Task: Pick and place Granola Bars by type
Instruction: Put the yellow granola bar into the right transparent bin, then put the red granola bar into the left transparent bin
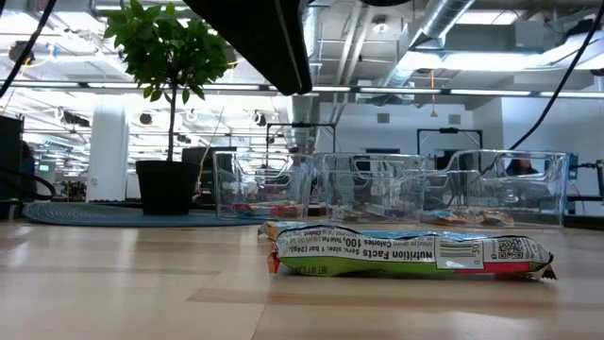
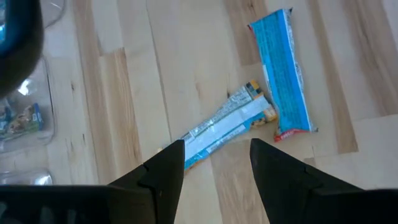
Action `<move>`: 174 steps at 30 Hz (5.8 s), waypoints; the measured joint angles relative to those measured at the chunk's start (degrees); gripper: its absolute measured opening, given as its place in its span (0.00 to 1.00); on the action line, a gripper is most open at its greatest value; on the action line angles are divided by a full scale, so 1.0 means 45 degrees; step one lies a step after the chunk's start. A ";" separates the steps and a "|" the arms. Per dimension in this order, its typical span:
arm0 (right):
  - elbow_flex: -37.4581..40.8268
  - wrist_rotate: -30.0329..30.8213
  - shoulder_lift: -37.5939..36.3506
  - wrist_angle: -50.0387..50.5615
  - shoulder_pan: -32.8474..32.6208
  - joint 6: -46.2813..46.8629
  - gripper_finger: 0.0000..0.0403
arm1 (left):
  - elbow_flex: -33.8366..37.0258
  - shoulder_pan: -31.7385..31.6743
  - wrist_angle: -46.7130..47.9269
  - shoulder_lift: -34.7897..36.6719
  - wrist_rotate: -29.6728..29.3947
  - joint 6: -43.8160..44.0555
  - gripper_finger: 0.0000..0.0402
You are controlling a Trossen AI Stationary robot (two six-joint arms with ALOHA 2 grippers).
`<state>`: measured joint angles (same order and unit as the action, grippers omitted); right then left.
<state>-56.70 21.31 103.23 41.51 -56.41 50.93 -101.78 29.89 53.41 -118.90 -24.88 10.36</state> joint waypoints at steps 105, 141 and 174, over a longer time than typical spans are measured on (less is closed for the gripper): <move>-0.4334 0.5666 -0.0134 1.0651 0.8306 0.5635 0.25 | 0.6581 0.1749 -0.2138 -0.0051 -0.4532 0.6045 0.44; -0.3085 0.6315 -0.0134 1.0327 1.2547 0.3628 0.57 | 0.6601 0.1928 -0.2380 -0.0085 -0.4862 0.6021 0.44; -0.2937 0.7220 -0.0134 0.1467 0.0780 -0.0421 0.53 | 0.5450 0.0795 -0.3450 -0.0095 -0.5777 -0.3013 0.44</move>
<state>-69.92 53.79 102.63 48.11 -52.90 49.03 -77.25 33.47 37.89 -119.33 -50.88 -3.20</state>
